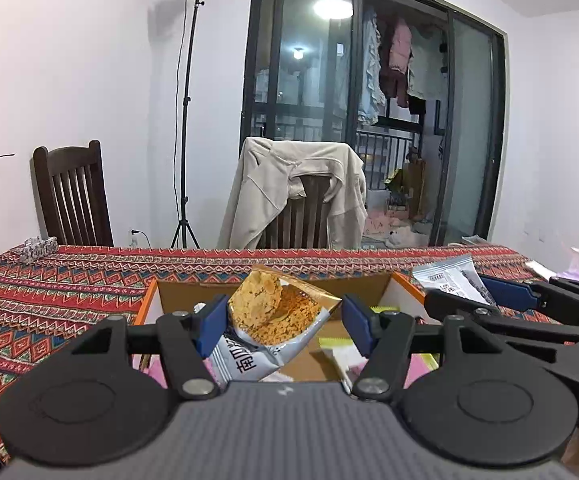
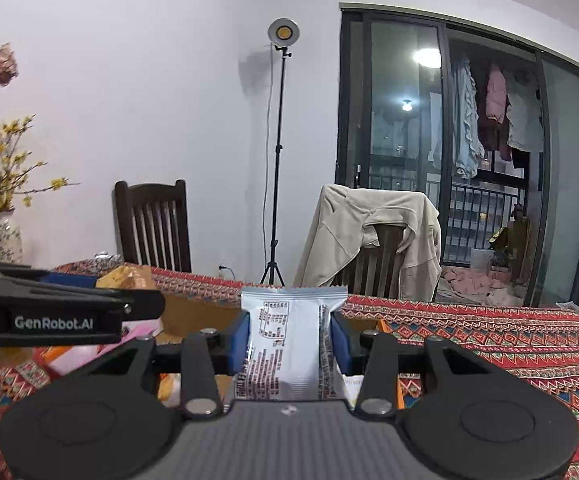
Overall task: Organize snacks
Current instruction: 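Carry chip bag and white packet over the box and open both tools, then withdraw both tools from the box toward the loose snacks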
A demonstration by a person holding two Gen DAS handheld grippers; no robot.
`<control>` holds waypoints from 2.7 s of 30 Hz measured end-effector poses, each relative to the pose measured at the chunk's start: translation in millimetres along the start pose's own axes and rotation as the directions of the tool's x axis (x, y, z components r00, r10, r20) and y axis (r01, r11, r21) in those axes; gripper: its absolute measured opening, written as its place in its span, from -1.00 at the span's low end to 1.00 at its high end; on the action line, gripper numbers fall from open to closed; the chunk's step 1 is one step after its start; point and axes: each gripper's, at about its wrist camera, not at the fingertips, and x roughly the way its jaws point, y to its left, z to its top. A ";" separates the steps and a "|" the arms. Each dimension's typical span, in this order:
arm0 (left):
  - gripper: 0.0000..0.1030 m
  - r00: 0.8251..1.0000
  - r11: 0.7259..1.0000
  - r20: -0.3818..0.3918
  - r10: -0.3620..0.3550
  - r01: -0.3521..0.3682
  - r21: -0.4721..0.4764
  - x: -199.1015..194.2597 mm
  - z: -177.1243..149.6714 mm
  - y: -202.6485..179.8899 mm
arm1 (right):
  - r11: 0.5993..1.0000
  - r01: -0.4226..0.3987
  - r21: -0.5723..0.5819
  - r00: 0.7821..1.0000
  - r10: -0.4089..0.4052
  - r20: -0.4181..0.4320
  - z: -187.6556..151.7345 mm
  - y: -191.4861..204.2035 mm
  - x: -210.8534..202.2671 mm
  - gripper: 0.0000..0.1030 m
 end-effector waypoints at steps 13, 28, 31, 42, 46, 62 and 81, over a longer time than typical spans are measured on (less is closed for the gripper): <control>0.22 0.998 0.999 -0.037 0.048 -0.049 -0.020 46.5 -20.0 12.8 | 0.997 0.021 0.068 0.995 -0.014 -0.097 -27.0 -20.5 53.1 -0.18; 1.00 0.998 0.992 0.028 0.057 -0.053 -0.116 33.7 -23.0 27.1 | 0.994 0.017 0.108 0.996 -0.008 -0.084 -35.8 -26.3 42.7 1.00; 1.00 0.998 0.991 0.016 0.057 -0.054 -0.121 35.4 -23.5 27.6 | 0.993 0.027 0.119 0.996 -0.016 -0.091 -37.0 -29.0 42.1 1.00; 1.00 0.998 0.987 0.035 0.056 -0.050 -0.152 23.9 -9.5 26.3 | 0.990 0.029 0.135 0.994 -0.015 -0.105 -26.9 -33.3 36.6 1.00; 1.00 0.997 0.986 0.055 0.056 -0.047 -0.162 9.7 0.0 24.8 | 0.993 0.038 0.114 0.996 -0.029 -0.079 -15.1 -29.1 23.5 1.00; 1.00 0.995 0.988 0.083 0.060 -0.047 -0.145 -63.6 -5.7 30.3 | 0.992 0.041 0.116 0.998 -0.035 -0.057 -7.2 -15.9 -46.2 1.00; 1.00 0.988 0.987 -0.110 0.113 -0.124 -0.102 -117.3 -92.3 69.0 | 0.991 0.031 0.134 0.969 0.002 -0.246 -74.2 -1.3 -94.9 1.00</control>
